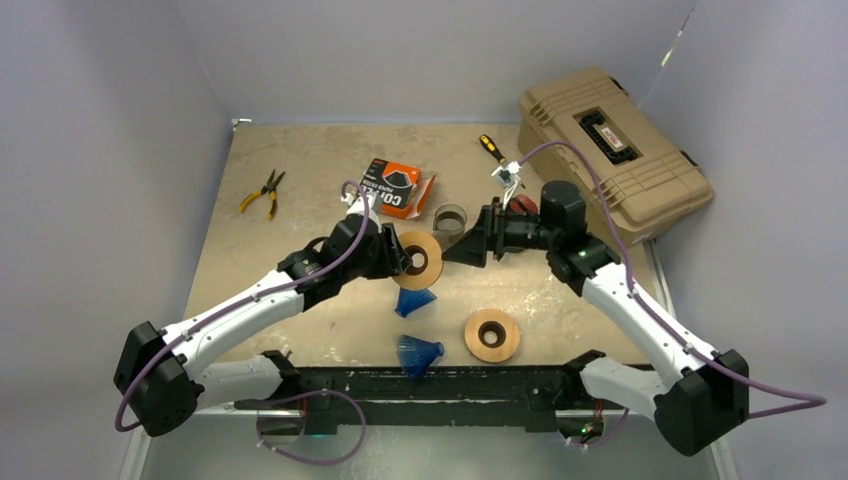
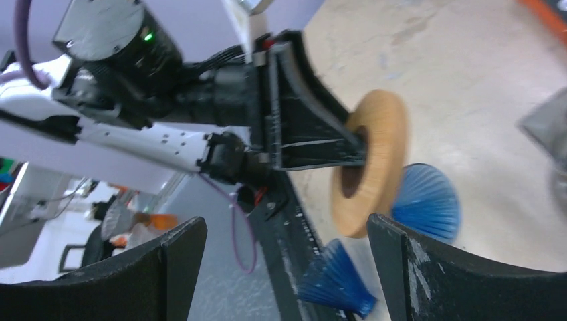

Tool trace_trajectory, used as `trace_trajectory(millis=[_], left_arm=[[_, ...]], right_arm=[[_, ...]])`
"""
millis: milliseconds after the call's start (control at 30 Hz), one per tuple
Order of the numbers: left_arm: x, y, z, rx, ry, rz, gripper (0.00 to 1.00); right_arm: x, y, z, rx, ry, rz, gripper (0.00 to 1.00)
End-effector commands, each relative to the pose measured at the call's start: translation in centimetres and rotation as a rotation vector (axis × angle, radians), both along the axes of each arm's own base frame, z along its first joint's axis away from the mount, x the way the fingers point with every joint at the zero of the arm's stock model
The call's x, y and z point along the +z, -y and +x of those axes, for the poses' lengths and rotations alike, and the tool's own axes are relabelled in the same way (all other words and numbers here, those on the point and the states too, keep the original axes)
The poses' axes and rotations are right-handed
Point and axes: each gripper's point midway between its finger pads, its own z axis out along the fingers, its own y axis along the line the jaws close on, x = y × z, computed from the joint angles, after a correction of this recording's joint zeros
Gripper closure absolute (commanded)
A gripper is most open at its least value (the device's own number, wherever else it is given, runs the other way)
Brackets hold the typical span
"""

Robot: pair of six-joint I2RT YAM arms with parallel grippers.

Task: Place the coffee filter in the dripper
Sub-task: Pick up the dripper holder from the center of the board, then place the dripper holder onto the coffee server.

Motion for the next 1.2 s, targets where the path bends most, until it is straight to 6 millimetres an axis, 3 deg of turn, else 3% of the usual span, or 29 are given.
trace_trajectory(millis=[0,100,167,467,733,900,1167], left_arm=[[4.1,2.2,1.3,-0.022,0.098,-0.124,1.00],[4.6,2.6,1.3,-0.037,0.104,-0.148,1.00],[4.8,2.8,1.2,-0.043,0.104,-0.159,1.00],[5.1,2.8,0.9,-0.052,0.111,-0.174,1.00],[5.2,3.2,0.6,-0.071,0.110,-0.203,1.00],[5.4,3.4,0.7,-0.079,0.121,-0.214,1.00],[5.4,3.8,0.9,-0.088,0.127,-0.213,1.00]], right_arm=[[0.8,-2.3,-1.4,0.050,-0.010,0.069,0.10],[0.3,-2.6,-1.3,0.034,-0.040,0.071,0.19],[0.0,-2.4,-0.8,-0.003,-0.050,0.054,0.20],[-1.8,-1.8,0.9,-0.110,-0.073,-0.018,0.08],[-2.8,-1.9,1.4,-0.118,-0.095,-0.036,0.11],[-3.2,-2.6,0.8,-0.070,-0.120,0.005,0.27],[-2.6,-3.3,1.0,-0.034,-0.123,0.046,0.65]])
